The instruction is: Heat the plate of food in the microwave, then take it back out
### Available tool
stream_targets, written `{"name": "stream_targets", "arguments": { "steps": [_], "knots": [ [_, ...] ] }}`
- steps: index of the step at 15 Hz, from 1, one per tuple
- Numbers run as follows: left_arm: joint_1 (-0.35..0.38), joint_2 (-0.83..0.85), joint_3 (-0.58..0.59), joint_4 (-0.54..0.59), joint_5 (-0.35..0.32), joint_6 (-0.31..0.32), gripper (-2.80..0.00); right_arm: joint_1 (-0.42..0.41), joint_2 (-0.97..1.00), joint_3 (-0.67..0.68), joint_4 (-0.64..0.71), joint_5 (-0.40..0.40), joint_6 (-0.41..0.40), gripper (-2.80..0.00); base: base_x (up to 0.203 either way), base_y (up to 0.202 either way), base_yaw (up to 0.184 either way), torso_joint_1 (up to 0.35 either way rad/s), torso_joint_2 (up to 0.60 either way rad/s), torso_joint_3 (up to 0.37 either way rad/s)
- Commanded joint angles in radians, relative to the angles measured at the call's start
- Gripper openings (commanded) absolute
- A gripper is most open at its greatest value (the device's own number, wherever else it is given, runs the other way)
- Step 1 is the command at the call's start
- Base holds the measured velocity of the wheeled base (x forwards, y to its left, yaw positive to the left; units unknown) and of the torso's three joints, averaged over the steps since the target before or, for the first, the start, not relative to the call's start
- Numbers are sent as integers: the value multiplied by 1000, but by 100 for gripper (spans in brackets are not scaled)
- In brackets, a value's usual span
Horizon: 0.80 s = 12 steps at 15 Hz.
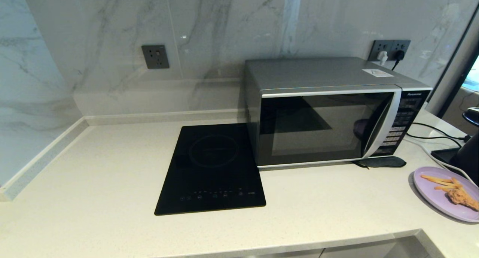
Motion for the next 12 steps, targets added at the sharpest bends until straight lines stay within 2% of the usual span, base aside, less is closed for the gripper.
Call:
{"name": "stream_targets", "arguments": {
  "steps": [1,12],
  "knots": [
    [0,2,0,0,1,-1,-280,0,3,2,0,1,1,-280,0,0,0,0,0,0],
    [0,2,0,0,1,-1,-280,0,2,2,0,1,2,-280,0,0,0,0,0,0]
  ]
}}
